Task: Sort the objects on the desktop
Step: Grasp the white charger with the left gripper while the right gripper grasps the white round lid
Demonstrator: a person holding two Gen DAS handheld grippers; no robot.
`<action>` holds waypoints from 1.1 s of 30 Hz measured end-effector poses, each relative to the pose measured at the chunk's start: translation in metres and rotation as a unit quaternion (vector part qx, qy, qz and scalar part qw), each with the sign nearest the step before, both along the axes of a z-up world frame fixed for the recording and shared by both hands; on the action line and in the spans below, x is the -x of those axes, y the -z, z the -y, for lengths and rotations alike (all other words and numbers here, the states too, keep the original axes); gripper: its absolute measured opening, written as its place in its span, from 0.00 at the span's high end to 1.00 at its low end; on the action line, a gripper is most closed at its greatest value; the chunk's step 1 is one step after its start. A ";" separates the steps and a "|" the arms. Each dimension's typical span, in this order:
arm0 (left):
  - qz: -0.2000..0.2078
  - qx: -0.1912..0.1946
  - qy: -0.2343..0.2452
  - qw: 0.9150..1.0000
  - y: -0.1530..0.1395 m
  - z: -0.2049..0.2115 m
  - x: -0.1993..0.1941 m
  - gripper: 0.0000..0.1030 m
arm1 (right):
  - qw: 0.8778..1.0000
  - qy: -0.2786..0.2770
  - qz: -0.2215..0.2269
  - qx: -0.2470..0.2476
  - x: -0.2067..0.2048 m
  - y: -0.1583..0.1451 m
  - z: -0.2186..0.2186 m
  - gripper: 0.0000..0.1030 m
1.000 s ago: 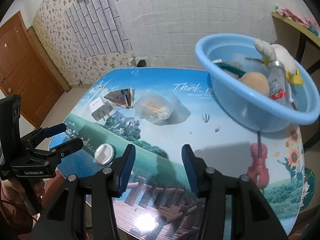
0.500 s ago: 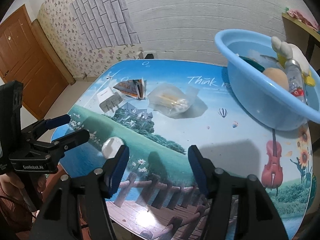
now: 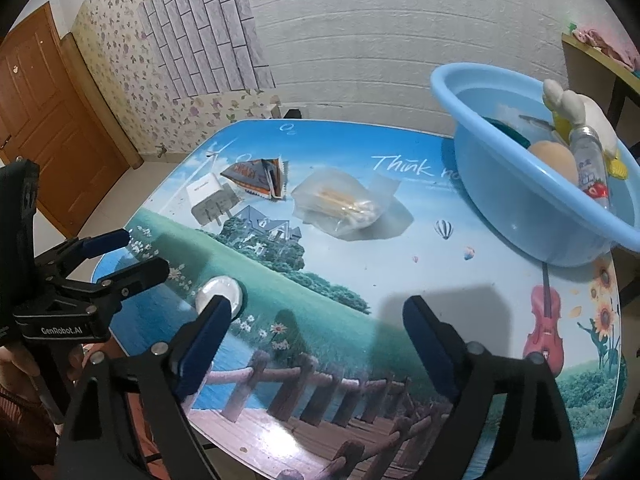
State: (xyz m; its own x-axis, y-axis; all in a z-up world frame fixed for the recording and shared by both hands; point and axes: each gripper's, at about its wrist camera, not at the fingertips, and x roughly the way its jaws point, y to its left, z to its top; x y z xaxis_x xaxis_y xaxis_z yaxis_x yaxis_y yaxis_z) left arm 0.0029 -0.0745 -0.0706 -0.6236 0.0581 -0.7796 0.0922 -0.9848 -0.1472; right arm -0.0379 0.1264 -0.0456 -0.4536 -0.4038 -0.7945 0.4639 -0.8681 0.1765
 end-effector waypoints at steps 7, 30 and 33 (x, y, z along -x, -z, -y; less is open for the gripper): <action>0.001 -0.004 -0.001 1.000 0.004 0.006 -0.002 0.00 | 1.000 0.001 0.013 0.008 0.000 0.003 0.003 0.13; 0.009 -0.028 -0.001 1.000 0.019 0.032 -0.004 0.00 | 0.999 -0.021 0.019 -0.025 -0.003 0.013 0.030 0.13; 0.008 -0.027 0.001 1.000 0.020 0.033 -0.004 0.00 | 0.999 -0.020 0.017 -0.029 -0.004 0.013 0.033 0.13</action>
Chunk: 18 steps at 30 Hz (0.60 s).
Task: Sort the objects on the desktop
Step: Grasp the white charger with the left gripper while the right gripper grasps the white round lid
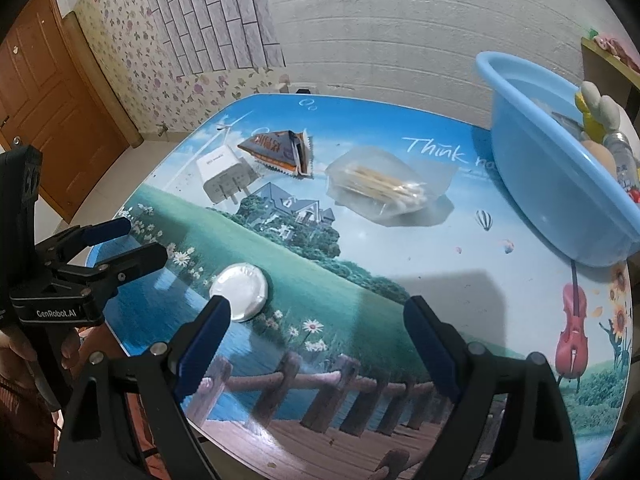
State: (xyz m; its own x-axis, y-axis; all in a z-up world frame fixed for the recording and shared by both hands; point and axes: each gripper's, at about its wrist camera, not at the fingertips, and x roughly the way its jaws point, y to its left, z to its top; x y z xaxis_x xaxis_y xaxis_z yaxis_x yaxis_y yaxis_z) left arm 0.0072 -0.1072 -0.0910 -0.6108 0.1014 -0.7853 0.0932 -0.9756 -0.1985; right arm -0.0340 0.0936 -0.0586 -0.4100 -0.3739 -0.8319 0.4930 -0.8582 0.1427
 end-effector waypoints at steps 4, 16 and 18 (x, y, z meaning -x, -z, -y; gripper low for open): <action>-0.009 0.000 0.008 1.000 -0.002 0.001 -0.001 0.00 | 1.000 0.003 -0.005 -0.001 0.000 -0.001 0.001 0.13; -0.012 -0.001 0.007 1.000 0.001 0.013 0.000 0.00 | 0.999 -0.032 -0.014 -0.013 -0.003 0.003 0.027 0.13; -0.013 0.003 0.010 1.000 0.001 0.013 0.001 0.00 | 0.999 -0.045 -0.018 -0.015 -0.005 0.005 0.035 0.21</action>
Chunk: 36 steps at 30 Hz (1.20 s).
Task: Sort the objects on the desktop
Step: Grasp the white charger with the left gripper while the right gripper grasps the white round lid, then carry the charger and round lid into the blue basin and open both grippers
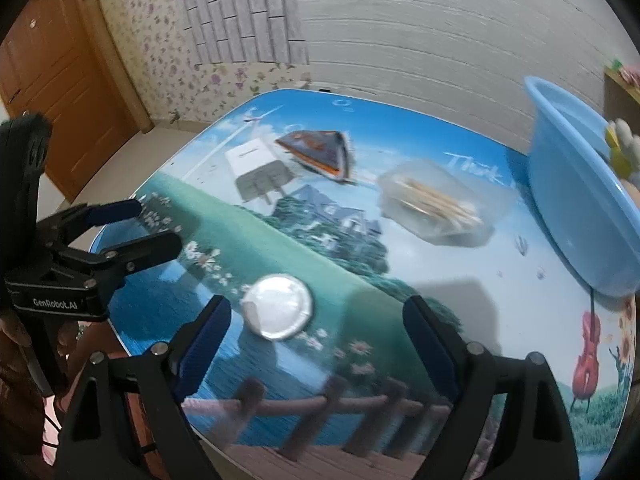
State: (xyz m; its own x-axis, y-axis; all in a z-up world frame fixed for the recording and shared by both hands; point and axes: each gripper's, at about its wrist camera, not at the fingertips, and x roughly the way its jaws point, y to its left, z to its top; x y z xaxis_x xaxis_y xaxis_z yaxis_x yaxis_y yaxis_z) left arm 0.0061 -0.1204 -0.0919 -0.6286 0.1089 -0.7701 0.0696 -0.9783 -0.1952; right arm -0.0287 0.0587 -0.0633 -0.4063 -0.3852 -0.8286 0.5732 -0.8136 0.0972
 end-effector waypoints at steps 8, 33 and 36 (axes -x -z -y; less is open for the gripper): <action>-0.001 0.020 0.020 1.000 -0.005 -0.005 0.012 0.00 | 0.999 -0.031 -0.034 -0.023 -0.007 0.005 0.008 0.64; 0.023 0.074 0.113 0.991 0.001 -0.051 0.082 0.39 | 0.999 0.051 -0.016 -0.002 0.008 -0.003 -0.059 0.65; 0.024 0.059 0.110 0.992 0.000 -0.056 0.076 0.39 | 0.998 0.054 -0.017 0.008 0.008 -0.004 -0.067 0.65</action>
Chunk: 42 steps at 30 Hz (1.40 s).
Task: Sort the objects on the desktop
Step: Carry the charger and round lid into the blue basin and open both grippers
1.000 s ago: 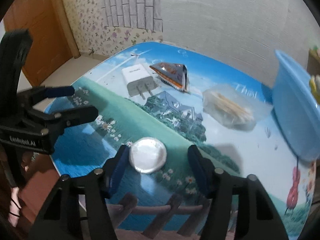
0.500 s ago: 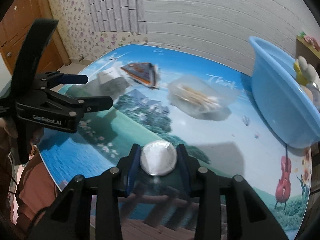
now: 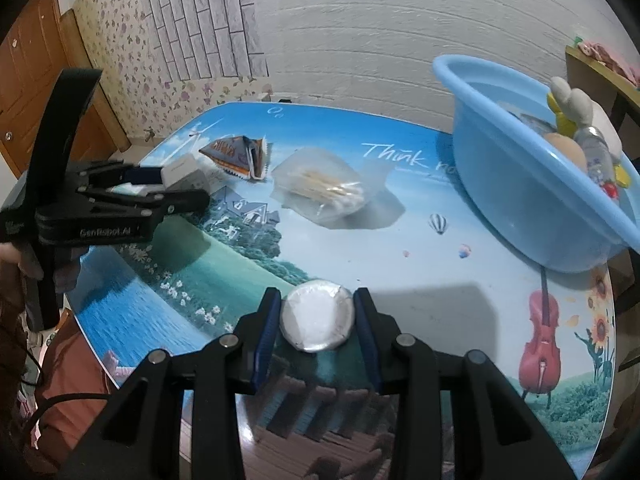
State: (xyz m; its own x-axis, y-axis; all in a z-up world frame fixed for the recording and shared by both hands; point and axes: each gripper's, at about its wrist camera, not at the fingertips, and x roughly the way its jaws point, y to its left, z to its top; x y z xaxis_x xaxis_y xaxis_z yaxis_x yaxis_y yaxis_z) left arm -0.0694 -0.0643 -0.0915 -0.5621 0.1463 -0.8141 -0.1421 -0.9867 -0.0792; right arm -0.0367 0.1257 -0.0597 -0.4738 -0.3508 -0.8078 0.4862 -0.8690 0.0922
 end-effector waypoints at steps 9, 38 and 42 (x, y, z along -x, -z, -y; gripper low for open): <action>0.002 -0.019 -0.007 1.000 -0.007 -0.033 -0.025 0.39 | 0.999 0.014 -0.008 0.029 -0.004 -0.008 -0.029 0.65; -0.060 -0.021 0.014 0.998 -0.083 -0.097 -0.037 0.38 | 0.992 -0.008 -0.082 0.097 -0.005 -0.073 -0.076 0.65; -0.066 -0.029 0.035 0.997 -0.095 -0.117 -0.022 0.38 | 0.989 0.017 -0.103 0.106 0.007 -0.088 -0.099 0.65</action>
State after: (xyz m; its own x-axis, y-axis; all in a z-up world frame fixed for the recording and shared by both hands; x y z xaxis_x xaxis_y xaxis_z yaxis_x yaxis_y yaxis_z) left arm -0.0475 0.0531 0.0034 -0.6512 0.2340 -0.7219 -0.2234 -0.9682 -0.1123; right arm -0.0437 0.2247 0.0284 -0.6346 -0.4834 -0.6030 0.4852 -0.8565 0.1761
